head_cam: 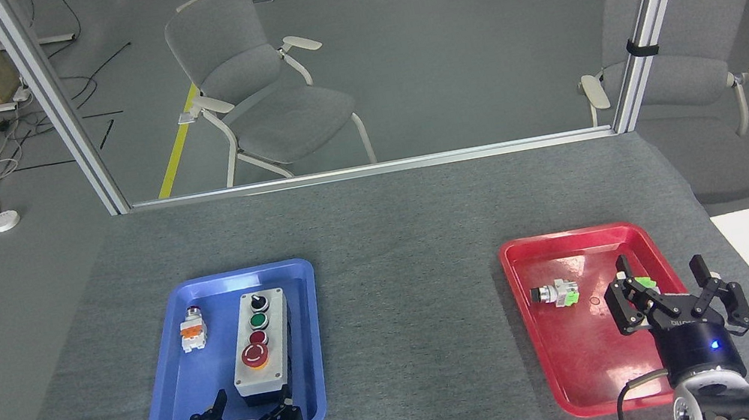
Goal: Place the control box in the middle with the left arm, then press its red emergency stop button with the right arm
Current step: 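Close the left gripper on the near end of the control box, then lift the control box with the left gripper and carry it toward the table middle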
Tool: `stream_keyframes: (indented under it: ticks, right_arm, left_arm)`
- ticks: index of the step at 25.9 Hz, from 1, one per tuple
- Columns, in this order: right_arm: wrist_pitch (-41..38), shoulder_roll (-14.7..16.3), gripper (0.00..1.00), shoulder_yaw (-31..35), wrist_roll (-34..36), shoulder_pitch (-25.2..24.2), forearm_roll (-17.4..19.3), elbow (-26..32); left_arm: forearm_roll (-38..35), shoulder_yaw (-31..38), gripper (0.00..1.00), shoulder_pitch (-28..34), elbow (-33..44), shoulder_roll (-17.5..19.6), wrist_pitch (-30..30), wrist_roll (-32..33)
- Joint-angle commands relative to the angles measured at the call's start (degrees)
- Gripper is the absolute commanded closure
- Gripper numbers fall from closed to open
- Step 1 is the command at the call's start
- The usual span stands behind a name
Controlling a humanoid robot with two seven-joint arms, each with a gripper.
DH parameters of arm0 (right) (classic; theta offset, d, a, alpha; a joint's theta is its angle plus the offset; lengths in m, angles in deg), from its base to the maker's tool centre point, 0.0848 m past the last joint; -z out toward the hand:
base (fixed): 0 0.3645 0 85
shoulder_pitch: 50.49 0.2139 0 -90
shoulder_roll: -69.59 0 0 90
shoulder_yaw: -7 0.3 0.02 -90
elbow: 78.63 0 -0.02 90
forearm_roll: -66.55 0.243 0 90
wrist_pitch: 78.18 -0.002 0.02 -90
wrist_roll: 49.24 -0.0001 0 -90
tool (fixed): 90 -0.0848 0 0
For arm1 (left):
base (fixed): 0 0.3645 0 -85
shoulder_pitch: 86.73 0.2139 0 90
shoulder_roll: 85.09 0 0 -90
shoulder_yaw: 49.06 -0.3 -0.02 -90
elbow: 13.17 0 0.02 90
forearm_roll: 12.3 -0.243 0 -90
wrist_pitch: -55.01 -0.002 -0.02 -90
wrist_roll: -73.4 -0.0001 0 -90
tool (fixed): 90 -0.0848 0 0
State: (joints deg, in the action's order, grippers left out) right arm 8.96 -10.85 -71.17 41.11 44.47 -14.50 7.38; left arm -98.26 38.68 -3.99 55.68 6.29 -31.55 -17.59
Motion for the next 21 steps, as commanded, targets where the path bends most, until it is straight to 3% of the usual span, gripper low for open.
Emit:
stream_keyframes:
  ticks: [1,7,21]
  right_arm:
    - [-0.1,-0.1,0.01,0.5,0.0,0.0,-0.1,0.0]
    - [-0.2,-0.1,0.01,0.5,0.0,-0.1,0.0,-0.1]
    - [-0.3,-0.2,0.01,0.4,0.0,0.0,0.0,-0.1]
  left_arm:
    - [0.3,0.0,0.01,-1.4,-1.4,-0.6,-0.1,0.2]
    - [0.4,0.0,0.01,-4.1,-4.9,-2.0,-0.3,3.0]
    - [0.4,0.0,0.01,-12.0,-15.2,-2.5,-2.0,3.0]
